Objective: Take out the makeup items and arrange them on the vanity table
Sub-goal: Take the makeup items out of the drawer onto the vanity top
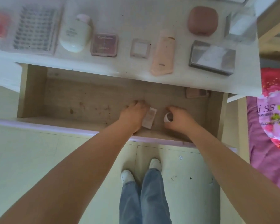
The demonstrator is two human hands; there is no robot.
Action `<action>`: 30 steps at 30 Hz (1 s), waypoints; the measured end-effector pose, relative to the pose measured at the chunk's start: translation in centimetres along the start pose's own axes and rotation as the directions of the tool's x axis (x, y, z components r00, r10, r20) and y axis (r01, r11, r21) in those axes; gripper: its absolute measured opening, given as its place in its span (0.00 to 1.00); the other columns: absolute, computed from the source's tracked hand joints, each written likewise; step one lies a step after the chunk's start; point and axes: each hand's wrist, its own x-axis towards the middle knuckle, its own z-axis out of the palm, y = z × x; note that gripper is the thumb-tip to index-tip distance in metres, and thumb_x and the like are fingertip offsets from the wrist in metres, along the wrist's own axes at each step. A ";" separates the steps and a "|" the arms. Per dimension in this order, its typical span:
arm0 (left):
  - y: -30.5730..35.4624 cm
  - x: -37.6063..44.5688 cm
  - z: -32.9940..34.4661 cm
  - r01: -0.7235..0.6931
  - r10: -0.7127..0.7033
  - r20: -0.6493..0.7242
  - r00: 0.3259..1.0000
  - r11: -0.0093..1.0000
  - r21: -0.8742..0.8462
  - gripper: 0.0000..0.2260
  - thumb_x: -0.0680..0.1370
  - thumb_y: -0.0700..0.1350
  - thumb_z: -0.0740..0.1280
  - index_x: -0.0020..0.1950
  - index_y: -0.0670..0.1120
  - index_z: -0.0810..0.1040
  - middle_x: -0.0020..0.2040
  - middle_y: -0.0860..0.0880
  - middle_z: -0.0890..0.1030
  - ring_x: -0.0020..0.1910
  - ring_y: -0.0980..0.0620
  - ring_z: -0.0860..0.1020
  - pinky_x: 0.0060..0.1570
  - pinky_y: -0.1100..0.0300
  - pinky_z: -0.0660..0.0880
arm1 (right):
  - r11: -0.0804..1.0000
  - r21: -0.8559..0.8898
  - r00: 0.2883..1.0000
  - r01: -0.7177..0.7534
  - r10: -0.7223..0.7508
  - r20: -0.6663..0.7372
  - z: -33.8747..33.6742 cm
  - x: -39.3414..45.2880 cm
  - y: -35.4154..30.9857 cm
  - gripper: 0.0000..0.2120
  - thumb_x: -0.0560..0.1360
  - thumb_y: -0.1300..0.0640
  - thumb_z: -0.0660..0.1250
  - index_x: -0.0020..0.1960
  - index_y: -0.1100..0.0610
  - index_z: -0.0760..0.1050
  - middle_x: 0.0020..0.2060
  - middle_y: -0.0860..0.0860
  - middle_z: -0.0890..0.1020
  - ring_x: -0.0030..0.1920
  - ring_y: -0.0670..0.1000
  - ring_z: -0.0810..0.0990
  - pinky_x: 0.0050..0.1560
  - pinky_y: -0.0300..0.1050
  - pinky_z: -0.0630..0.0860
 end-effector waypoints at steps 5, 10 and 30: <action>0.7 1.7 0.3 -0.116 0.116 0.015 0.993 0.953 0.278 0.24 0.76 0.37 0.59 0.71 0.41 0.58 0.70 0.39 0.60 0.68 0.41 0.60 0.65 0.47 0.60 | 0.999 0.033 0.999 -0.026 0.027 -0.030 0.6 -1.5 0.5 0.23 0.68 0.56 0.69 0.61 0.60 0.70 0.57 0.58 0.75 0.56 0.58 0.73 0.48 0.39 0.66; -0.1 -0.2 -1.6 -0.114 0.118 0.007 0.993 0.937 0.332 0.30 0.72 0.37 0.66 0.70 0.39 0.55 0.68 0.39 0.60 0.66 0.40 0.61 0.49 0.51 0.73 | 0.995 0.056 0.997 0.079 -0.079 -0.008 -2.2 -3.2 -0.5 0.26 0.68 0.57 0.68 0.65 0.57 0.68 0.55 0.55 0.74 0.55 0.53 0.72 0.48 0.36 0.63; -2.6 5.5 -23.9 0.067 -0.041 -0.276 0.960 0.994 0.083 0.29 0.67 0.46 0.73 0.64 0.43 0.65 0.60 0.44 0.70 0.60 0.45 0.69 0.51 0.53 0.71 | 0.954 -0.248 0.907 0.166 -0.247 -0.340 -21.3 8.8 -7.2 0.23 0.73 0.61 0.61 0.67 0.55 0.66 0.64 0.54 0.70 0.63 0.55 0.69 0.51 0.43 0.66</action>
